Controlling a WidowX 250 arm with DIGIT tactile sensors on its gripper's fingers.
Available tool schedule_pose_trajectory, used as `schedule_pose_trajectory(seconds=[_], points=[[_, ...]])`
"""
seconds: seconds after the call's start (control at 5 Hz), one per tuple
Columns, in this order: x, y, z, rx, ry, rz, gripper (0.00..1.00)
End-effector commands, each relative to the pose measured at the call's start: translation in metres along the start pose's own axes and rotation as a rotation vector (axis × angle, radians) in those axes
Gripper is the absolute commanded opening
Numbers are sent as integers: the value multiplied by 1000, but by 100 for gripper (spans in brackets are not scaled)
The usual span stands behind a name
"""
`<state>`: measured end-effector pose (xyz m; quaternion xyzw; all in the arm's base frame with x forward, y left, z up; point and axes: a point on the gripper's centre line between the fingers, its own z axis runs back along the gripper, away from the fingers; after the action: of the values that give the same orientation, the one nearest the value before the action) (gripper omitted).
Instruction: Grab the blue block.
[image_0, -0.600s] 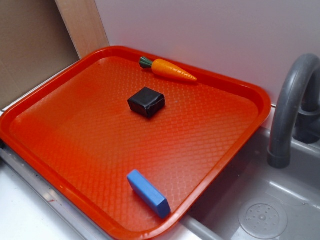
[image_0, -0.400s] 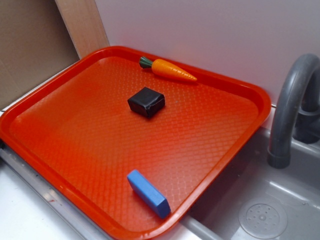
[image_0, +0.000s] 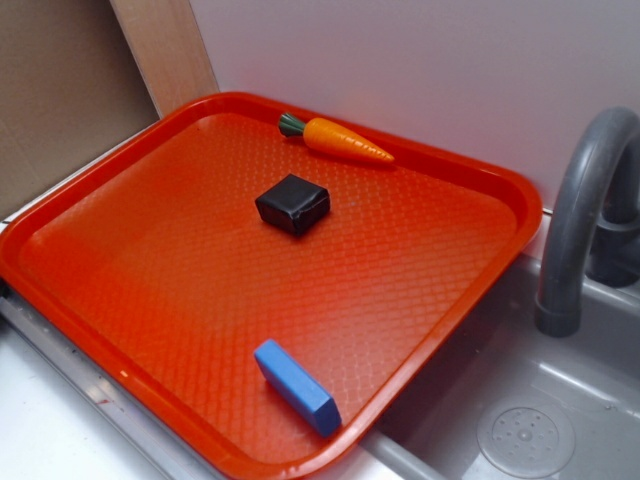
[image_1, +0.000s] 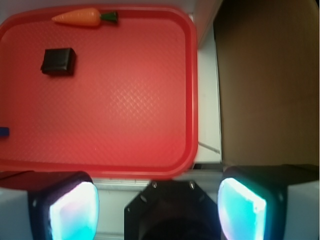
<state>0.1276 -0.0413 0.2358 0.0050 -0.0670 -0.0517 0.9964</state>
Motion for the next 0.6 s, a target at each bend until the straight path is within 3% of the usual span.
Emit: schedule_pose_trajectory(seconds=[0.0,0.4], points=[[23,-63,-4,-23,-90,-401,100],[41,-141,-16,-65,-145,-794,100]])
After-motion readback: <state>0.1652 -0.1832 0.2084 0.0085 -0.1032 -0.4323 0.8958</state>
